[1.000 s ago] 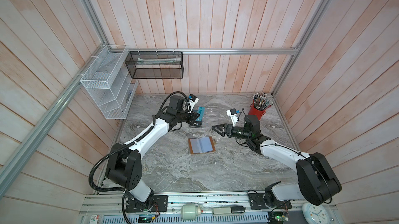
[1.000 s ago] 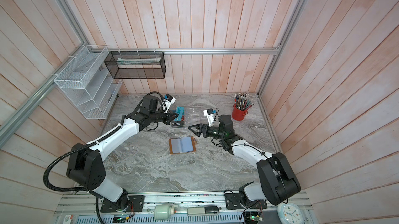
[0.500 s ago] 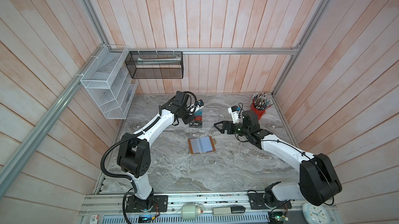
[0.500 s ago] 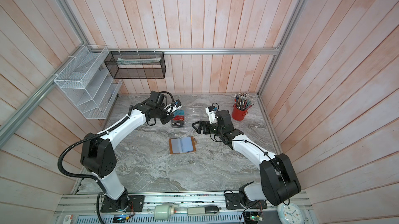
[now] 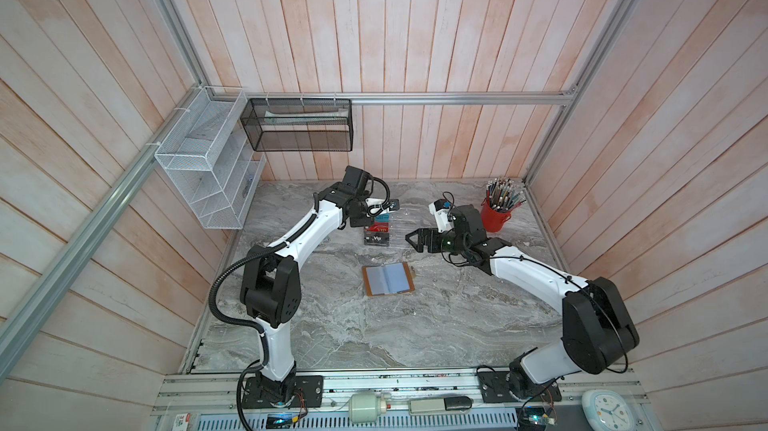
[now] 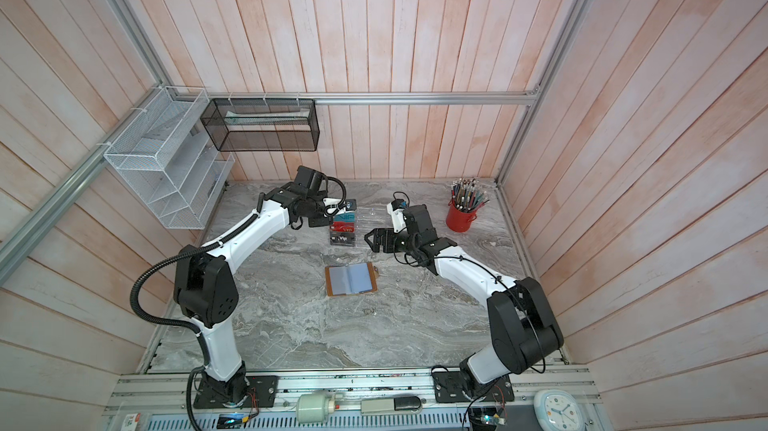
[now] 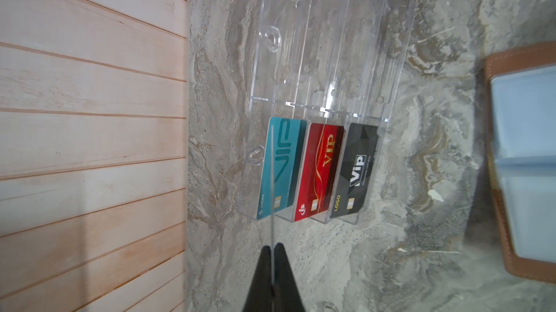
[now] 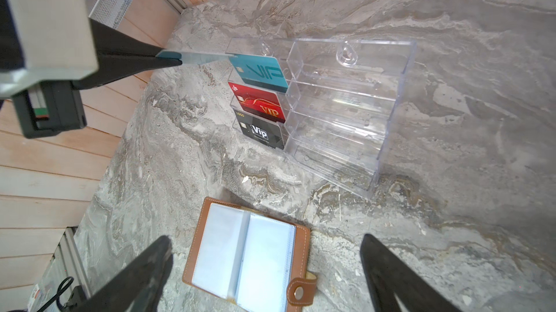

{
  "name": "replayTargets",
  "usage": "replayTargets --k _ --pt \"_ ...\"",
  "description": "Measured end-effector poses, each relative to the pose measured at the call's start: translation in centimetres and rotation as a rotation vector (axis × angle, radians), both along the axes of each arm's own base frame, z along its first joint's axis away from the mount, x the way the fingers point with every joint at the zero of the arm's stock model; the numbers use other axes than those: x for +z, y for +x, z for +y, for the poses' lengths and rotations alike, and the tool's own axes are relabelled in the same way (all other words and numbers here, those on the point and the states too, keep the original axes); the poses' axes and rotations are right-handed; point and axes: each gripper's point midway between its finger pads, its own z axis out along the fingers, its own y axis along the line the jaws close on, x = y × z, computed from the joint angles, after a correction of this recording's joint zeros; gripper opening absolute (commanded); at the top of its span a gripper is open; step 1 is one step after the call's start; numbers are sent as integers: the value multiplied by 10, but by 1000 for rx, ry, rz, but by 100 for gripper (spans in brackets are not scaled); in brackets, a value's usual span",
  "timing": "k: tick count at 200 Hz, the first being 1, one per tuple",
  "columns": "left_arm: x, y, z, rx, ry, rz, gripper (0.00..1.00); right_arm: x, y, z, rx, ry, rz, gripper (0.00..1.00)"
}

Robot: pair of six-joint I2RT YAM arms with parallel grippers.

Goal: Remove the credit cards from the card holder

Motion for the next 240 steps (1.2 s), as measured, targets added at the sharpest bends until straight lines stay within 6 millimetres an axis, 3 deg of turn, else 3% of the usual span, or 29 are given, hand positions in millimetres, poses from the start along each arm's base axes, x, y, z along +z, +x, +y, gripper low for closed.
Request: replayTargets --k 53,125,177,240 --pt "-23 6 -3 -74 72 25 0 6 12 -2 -37 -17 -22 98" --pt "-31 14 -6 -115 104 13 0 2 14 -1 -37 -17 -20 98" --pt "-52 19 -9 -127 127 41 0 -4 11 -2 -33 -19 -7 98" --pt "-52 22 -9 -138 136 32 0 -9 8 -4 -30 -14 -2 98"
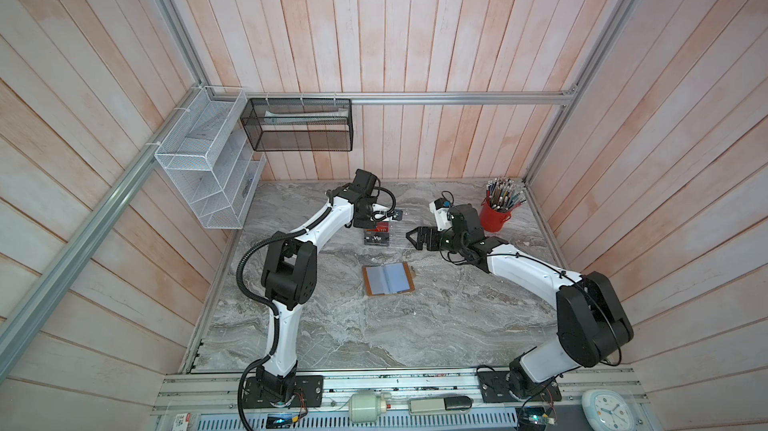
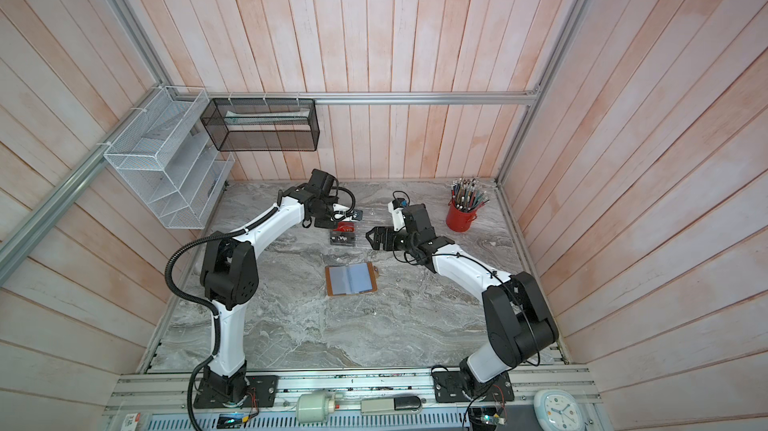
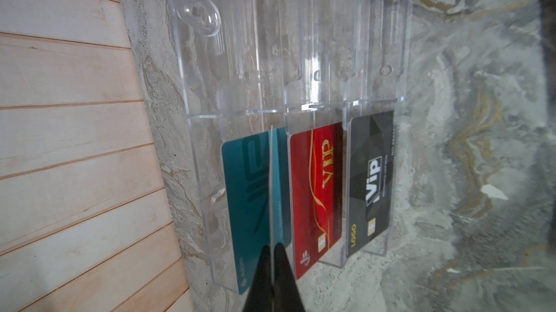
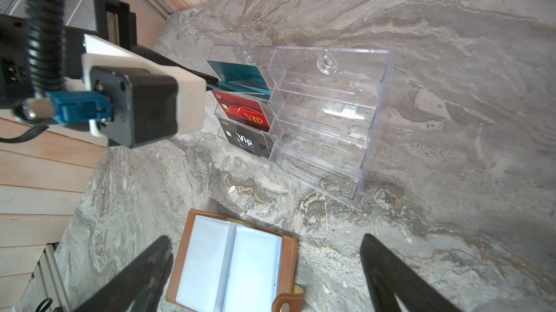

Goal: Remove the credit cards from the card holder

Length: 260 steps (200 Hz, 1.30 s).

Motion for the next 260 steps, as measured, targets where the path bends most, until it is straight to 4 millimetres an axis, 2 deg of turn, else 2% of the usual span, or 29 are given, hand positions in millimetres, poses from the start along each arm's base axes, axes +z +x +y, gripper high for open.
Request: replayTargets --k 62,234,260 --pt "-6 5 3 7 33 -13 0 2 0 -7 -10 11 -8 98" --pt "-2 10 -5 -10 66 -68 0 2 -10 -6 7 54 -6 98" --pt "-2 11 -5 -9 65 -71 4 2 -10 -6 7 58 -5 98"
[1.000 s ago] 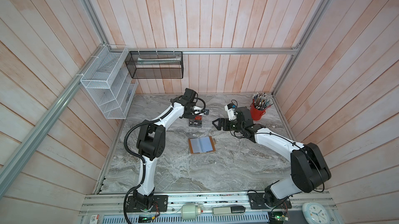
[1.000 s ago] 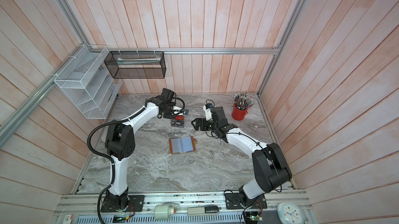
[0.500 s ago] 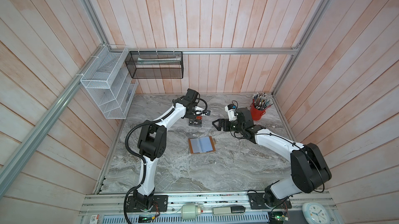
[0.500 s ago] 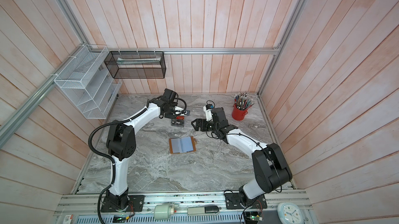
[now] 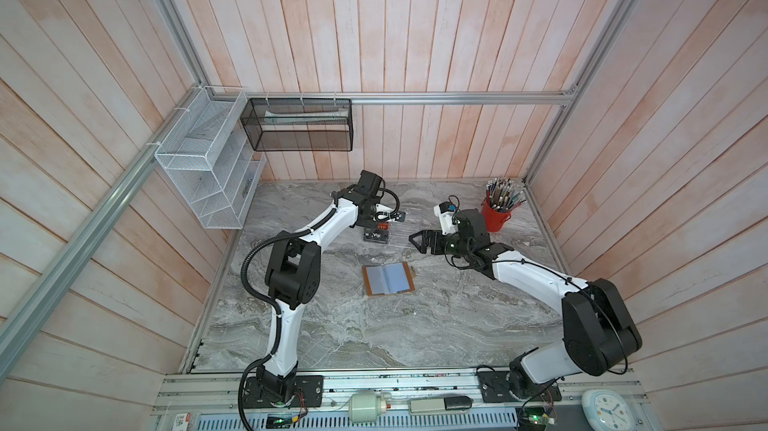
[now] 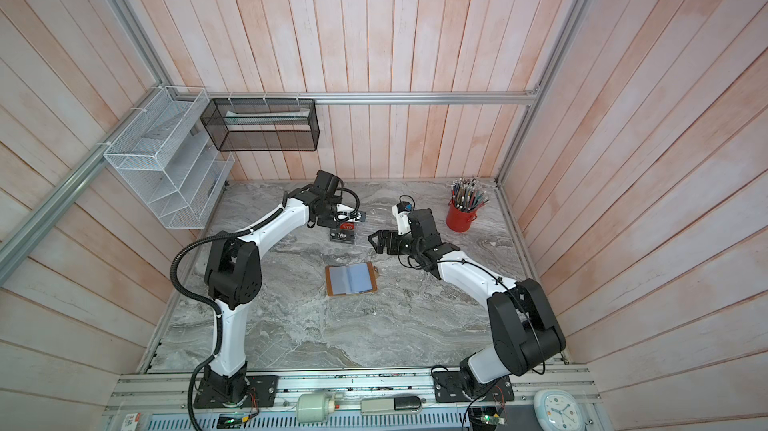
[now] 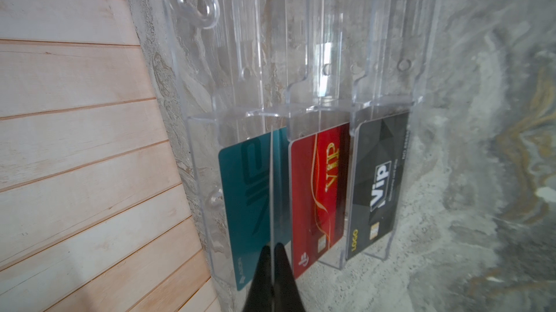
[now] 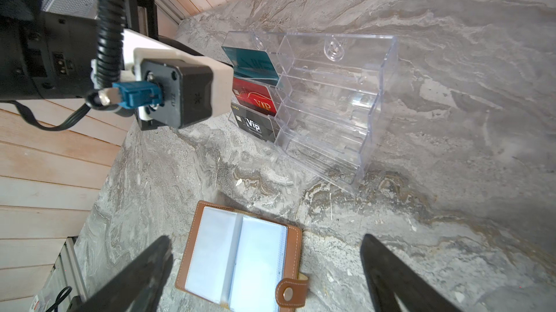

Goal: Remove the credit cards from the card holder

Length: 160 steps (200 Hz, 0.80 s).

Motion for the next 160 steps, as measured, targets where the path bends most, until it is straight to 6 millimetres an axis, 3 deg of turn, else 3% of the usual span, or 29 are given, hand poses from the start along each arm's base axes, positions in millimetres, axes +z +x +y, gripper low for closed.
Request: replayTargets --k 81,160 --pt "-8 -1 3 4 3 6 8 -3 -1 0 -3 10 8 98" --pt "-6 3 6 14 0 -5 21 -1 -2 1 3 24 7 98"
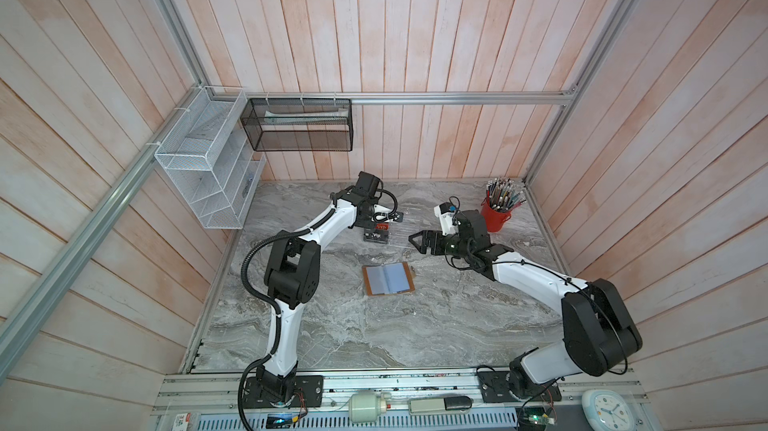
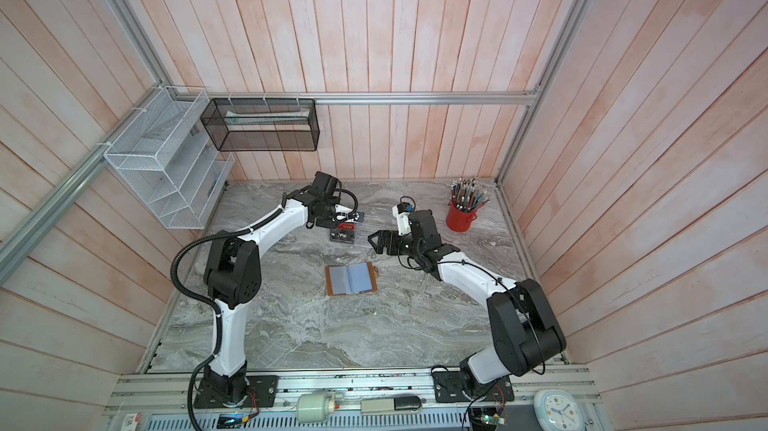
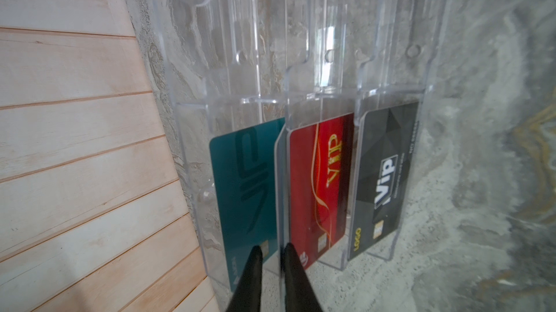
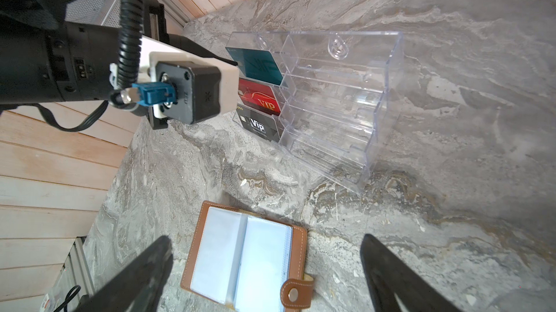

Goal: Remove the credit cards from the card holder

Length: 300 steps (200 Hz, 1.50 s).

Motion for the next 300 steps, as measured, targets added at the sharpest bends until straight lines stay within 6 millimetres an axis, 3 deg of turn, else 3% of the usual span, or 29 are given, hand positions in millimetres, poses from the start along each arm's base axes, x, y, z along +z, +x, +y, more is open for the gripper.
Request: replayTargets --k 58,65,70,77,81,85,142,173,200,223,245,270,300 --pt "4 4 -2 14 -19 -18 32 1 0 1 3 3 -1 98" --pt "4 5 -2 16 -21 -19 37 1 0 1 3 3 -1 98" --pt "6 5 -2 17 -24 -23 45 1 0 1 4 3 -1 98" --pt "7 6 -3 19 -30 -27 63 1 0 1 3 3 -2 98" --pt "9 6 -3 26 -38 -29 92 1 0 1 3 3 -1 98" --pt "10 7 -4 28 -44 -33 100 1 0 1 3 2 -2 98" --pt "55 2 -8 57 -179 -108 100 -7 1 -8 -16 -64 3 98" --pt "84 -10 -5 114 -331 -136 100 0 13 -13 -41 -130 -40 98" --pt "128 -25 2 203 -532 -180 100 9 39 -10 -67 -228 -107 98" --pt "174 -41 5 273 -753 -205 100 8 60 7 -55 -322 -164 98" --pt "201 -58 10 344 -960 -185 100 1 75 25 -29 -416 -215 98" --pt "208 -75 22 450 -1162 -111 100 -10 83 46 13 -522 -271 98" --pt "197 -91 33 574 -1329 -10 100 -24 89 69 55 -608 -314 98"
